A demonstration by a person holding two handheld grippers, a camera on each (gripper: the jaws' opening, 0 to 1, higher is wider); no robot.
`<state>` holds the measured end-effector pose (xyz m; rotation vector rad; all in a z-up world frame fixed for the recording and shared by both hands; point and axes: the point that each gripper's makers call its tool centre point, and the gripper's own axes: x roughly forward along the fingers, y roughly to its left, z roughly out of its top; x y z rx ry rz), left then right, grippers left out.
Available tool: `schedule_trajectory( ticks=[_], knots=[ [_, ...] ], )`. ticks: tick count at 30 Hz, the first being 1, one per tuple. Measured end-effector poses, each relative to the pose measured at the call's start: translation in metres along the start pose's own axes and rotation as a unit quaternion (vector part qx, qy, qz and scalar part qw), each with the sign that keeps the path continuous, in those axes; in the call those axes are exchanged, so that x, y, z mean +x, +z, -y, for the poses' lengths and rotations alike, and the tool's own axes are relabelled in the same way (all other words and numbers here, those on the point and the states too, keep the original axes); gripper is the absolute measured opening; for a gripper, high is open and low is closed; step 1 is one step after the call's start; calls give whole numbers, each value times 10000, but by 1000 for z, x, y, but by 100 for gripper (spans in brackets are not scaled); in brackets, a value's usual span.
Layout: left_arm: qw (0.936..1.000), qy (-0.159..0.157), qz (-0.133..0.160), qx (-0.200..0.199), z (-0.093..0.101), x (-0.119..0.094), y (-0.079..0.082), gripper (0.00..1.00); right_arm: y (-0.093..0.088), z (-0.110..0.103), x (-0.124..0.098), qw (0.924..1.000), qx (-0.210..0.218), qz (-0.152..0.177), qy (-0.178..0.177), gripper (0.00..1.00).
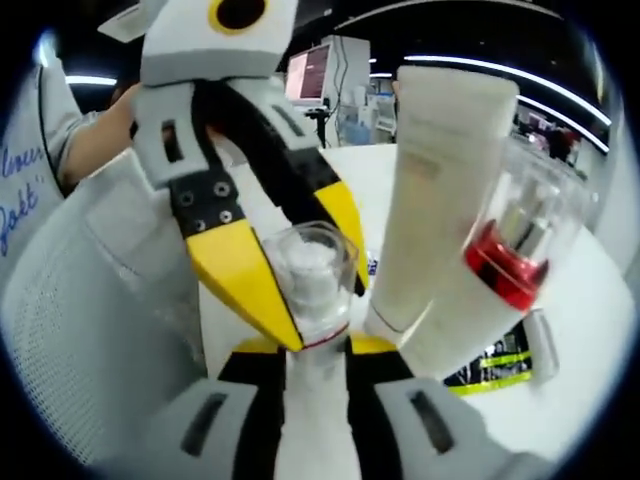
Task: Arrange the skincare products in the storage area until every visible bottle or jar stands upright without overlapping.
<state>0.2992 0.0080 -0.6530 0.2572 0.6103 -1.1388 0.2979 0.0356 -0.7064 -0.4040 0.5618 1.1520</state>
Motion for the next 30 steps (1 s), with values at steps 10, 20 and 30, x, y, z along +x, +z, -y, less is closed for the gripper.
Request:
schedule_trajectory(
  ticks=[10,20,30],
  knots=[
    [9987,-55,-61,511,4,2,-4,27,-1,-3,-2,9999,-128,37,-43,23],
    [9979,67,-297,564,-2,-2,-23,30,-1,-4,-3,9994,-327,39,-48,24],
    [9974,105,-501,509,-4,4,-37,28,-5,-4,-8,9994,-346,0,-75,27]
  ],
)
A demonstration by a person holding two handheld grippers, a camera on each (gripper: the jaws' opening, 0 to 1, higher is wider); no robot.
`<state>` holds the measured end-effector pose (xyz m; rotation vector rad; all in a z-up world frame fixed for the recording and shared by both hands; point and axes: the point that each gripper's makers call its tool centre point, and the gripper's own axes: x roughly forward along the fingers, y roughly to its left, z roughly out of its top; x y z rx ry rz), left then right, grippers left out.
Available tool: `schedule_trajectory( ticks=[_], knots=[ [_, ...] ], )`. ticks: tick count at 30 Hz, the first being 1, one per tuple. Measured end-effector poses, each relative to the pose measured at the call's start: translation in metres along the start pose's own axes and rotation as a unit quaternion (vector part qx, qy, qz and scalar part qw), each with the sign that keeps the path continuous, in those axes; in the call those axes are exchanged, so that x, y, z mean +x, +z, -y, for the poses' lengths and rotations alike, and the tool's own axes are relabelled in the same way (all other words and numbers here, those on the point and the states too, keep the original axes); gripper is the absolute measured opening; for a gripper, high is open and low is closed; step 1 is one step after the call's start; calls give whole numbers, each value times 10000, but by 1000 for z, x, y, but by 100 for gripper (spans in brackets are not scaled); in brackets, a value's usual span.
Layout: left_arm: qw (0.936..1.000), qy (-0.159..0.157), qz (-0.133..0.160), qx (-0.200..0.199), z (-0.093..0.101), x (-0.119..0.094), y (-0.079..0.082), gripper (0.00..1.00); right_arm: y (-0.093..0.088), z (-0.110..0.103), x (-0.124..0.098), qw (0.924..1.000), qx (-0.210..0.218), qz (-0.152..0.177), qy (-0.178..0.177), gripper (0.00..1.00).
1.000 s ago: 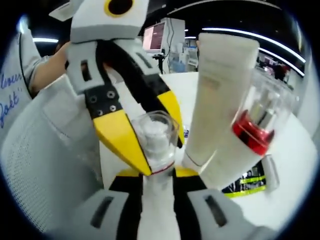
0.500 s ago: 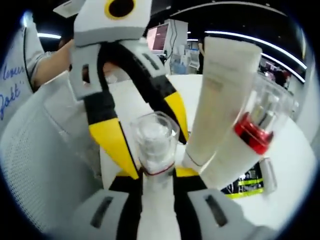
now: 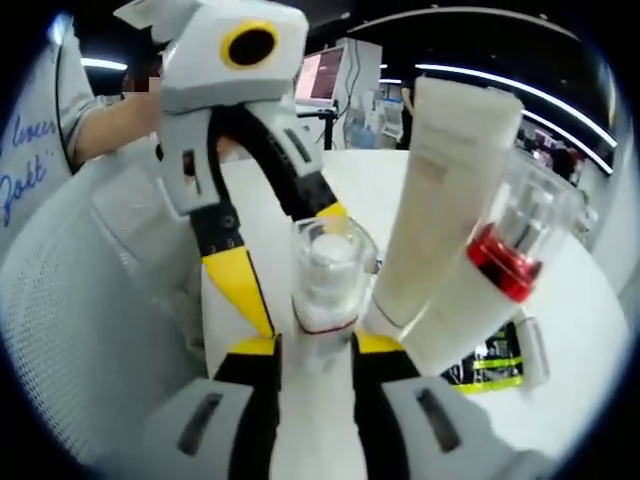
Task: Arrange the skincare products in the storage area until every visible bottle or jar stands upright without overlapping.
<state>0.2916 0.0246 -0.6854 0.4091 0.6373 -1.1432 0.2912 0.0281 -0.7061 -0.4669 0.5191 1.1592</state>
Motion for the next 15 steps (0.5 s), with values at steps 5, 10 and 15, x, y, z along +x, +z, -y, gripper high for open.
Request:
schedule_trajectory(
  ticks=[5,10,15],
  knots=[
    [9999,-14,-156,-29,0,4,-6,22,-4,4,-5,9998,162,-70,-123,25],
    [9995,-54,-295,-138,-1,7,-12,17,-4,8,-8,9993,287,-79,-214,23],
    [9990,-62,-363,-238,-2,9,-14,10,-4,7,-10,9989,408,-65,-230,19]
  ],
)
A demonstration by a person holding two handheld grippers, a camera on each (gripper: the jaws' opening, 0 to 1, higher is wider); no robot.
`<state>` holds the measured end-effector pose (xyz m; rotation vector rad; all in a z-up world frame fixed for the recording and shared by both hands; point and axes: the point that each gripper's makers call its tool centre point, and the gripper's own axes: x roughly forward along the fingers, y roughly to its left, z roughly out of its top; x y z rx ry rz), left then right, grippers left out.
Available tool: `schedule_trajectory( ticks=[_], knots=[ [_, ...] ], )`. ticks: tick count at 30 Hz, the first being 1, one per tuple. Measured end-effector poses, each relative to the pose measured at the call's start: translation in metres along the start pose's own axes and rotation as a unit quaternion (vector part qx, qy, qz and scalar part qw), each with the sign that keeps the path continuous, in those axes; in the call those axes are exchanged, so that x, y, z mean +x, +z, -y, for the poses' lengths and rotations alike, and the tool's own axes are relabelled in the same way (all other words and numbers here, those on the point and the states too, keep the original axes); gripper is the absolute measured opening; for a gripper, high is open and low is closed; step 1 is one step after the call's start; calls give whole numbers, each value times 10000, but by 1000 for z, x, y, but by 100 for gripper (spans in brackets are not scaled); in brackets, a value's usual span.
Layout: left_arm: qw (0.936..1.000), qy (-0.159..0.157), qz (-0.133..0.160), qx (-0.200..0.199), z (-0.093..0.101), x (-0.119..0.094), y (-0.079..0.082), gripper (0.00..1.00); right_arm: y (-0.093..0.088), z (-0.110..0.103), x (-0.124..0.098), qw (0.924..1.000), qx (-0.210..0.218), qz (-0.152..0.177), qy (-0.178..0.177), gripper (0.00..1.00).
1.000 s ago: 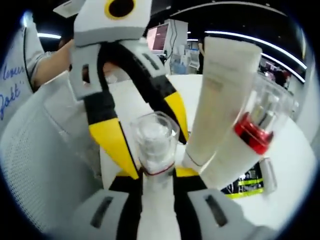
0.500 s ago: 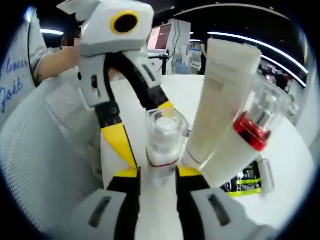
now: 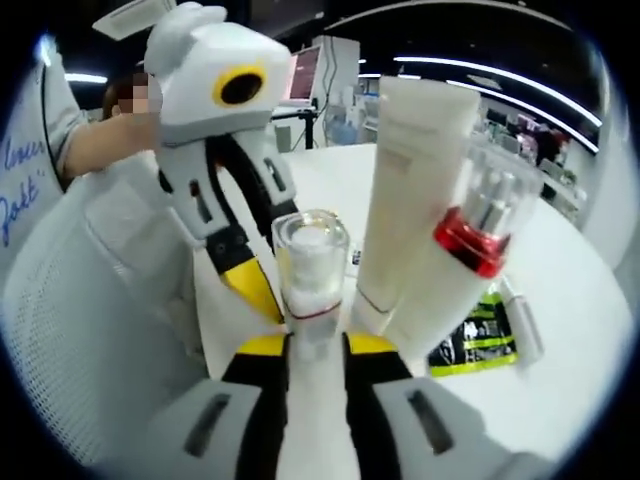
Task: Arrange the skincare products in the storage area until every visible bottle or jar stands upright without overlapping.
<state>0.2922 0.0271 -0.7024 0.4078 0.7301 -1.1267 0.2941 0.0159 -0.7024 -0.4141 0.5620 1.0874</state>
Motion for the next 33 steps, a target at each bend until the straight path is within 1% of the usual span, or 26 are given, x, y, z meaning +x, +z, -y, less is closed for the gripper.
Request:
schedule_trajectory(
  ticks=[10,14,17,24,28,29,33],
  knots=[
    [9999,2,-137,76,-3,10,-2,8,-4,4,-2,9998,202,-52,-72,15],
    [9999,23,-106,-14,-4,13,1,6,-8,9,-4,9992,339,-133,-153,15],
    [9999,45,-108,-62,-5,16,2,4,-9,13,-5,9988,416,-130,-229,13],
    [9999,37,-107,-111,-3,22,4,4,-11,18,-7,9973,622,-208,-319,13],
    [9998,68,-113,-138,-4,24,5,4,-12,20,-8,9968,680,-225,-360,12],
    [9998,72,-110,-143,-4,25,5,4,-12,23,-9,9963,713,-194,-433,11],
    [9998,90,-84,-161,-6,27,7,5,-13,25,-10,9956,806,-200,-446,10]
  ],
)
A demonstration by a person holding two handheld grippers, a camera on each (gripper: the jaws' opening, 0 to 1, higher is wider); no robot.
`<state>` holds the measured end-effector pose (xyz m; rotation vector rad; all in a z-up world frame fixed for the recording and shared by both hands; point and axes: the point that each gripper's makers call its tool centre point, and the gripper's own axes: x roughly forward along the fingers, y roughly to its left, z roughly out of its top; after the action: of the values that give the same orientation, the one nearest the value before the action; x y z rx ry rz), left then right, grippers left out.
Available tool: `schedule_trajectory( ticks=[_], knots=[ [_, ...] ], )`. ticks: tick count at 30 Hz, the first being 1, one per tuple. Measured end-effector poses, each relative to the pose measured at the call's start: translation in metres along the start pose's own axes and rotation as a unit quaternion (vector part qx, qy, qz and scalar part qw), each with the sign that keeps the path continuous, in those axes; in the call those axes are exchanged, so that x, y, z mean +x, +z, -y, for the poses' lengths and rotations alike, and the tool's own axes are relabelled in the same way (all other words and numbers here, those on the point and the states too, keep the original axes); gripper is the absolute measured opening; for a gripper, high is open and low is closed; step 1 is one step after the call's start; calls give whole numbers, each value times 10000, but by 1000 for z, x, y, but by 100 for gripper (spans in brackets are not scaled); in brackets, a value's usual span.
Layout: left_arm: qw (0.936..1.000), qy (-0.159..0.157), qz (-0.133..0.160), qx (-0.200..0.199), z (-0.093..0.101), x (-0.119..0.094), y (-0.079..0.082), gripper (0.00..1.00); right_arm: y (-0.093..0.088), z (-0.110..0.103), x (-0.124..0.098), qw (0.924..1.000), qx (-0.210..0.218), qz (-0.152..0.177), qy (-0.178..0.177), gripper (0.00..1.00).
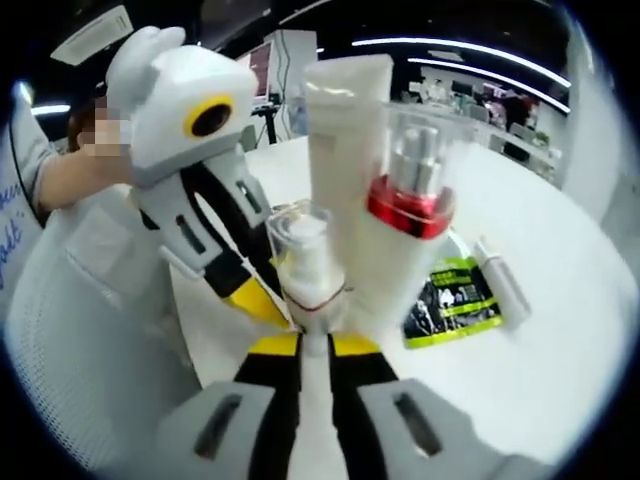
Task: Arrange the skincare products in the storage area until every visible bottle or jar stands upright without overlapping.
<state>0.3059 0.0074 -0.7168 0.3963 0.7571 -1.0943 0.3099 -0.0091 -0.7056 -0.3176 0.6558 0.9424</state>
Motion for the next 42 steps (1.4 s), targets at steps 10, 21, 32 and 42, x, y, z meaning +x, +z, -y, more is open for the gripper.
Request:
schedule_trajectory(
  ticks=[10,21,32,42],
  knots=[
    [10000,27,16,5,-2,6,4,8,-2,4,-2,9999,70,5,-98,9],
    [9999,59,64,-54,-3,10,8,8,-7,8,-2,9998,128,-38,-163,10],
    [9998,138,91,-110,-6,12,10,8,-8,14,-2,9996,172,-61,-224,9],
    [9997,191,100,-132,-12,13,10,9,-9,15,0,9996,169,-89,-227,8]
  ],
)
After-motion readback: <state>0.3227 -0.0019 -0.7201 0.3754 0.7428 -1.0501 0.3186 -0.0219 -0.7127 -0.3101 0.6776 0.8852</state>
